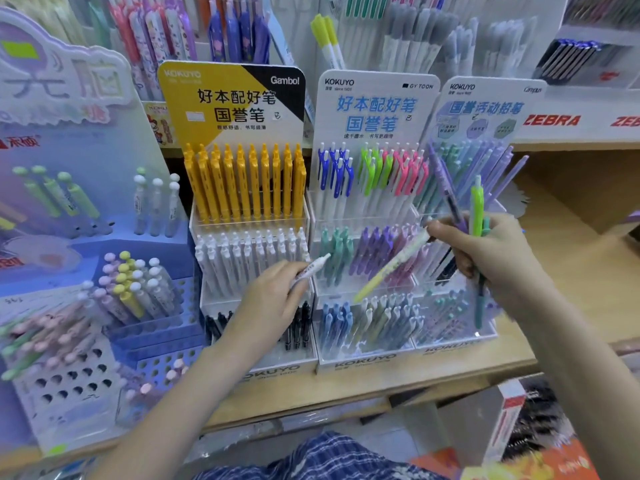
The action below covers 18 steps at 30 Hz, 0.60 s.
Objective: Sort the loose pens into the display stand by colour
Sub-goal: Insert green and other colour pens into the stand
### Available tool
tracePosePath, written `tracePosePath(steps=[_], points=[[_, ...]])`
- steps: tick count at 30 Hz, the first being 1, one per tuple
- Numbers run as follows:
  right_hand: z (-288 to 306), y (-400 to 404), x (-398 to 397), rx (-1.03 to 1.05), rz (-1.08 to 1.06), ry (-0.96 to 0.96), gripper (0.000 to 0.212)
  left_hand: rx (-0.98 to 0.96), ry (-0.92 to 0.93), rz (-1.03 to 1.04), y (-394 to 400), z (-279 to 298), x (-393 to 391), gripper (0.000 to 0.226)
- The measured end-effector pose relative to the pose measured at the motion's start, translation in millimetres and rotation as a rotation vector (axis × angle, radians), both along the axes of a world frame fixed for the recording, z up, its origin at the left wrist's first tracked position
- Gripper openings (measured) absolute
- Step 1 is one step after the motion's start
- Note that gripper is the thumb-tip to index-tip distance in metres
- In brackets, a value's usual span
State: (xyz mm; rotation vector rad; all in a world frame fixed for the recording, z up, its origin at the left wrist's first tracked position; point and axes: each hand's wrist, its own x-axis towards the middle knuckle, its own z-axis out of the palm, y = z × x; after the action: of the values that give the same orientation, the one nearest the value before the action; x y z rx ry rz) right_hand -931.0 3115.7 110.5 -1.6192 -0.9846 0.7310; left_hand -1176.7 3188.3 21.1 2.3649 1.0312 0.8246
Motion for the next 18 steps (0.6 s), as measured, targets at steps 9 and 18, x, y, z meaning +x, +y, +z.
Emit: tracePosePath(steps=[9,18], points=[[-102,-26,-8,0.011,0.068,-0.793,0.015,-0.094,-0.025,-0.004,-7,-15,8,0.028],[-123,-17,-18,0.085,0.082,-0.816,0.012,-0.133,-0.003,-0.013,-9,-18,10,0.029]])
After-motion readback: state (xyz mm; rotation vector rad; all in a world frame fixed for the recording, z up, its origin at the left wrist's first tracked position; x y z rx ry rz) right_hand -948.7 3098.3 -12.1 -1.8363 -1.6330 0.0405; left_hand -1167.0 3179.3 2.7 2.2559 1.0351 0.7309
